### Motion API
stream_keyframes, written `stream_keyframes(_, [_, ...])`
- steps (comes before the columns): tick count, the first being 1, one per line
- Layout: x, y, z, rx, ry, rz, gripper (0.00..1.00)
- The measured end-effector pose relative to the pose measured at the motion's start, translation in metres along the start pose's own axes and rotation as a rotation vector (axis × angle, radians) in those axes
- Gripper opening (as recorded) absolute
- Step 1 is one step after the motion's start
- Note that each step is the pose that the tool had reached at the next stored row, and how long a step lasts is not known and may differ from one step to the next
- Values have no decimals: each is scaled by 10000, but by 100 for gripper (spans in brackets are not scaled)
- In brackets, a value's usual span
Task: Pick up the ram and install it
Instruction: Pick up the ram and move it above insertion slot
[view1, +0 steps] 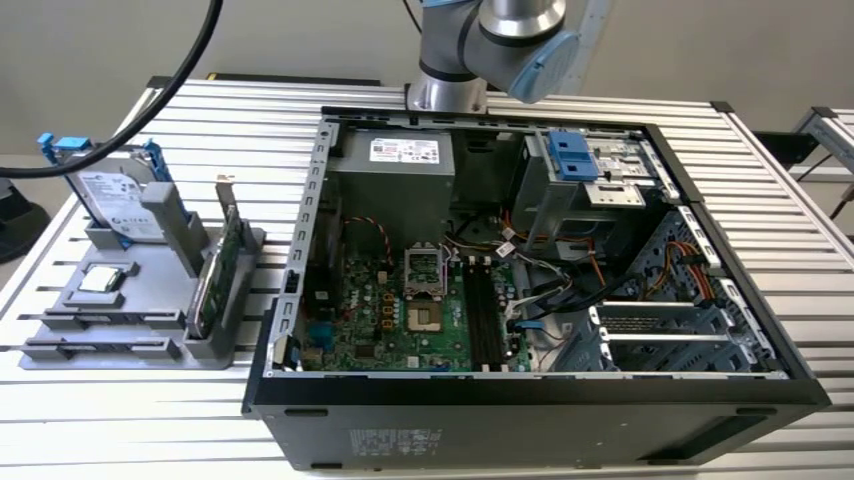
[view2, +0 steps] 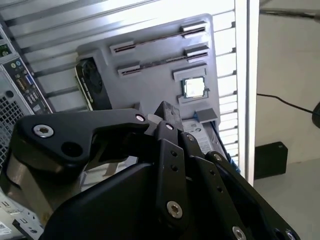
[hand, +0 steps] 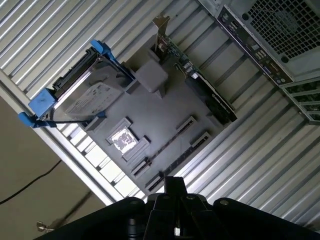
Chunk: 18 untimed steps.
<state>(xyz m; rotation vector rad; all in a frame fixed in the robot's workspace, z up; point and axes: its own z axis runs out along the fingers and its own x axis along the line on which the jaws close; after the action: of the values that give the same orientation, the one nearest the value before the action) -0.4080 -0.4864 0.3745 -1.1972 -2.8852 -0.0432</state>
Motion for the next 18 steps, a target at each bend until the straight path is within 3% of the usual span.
stream_keyframes(18, [0, 0, 5, 89, 93, 645, 0])
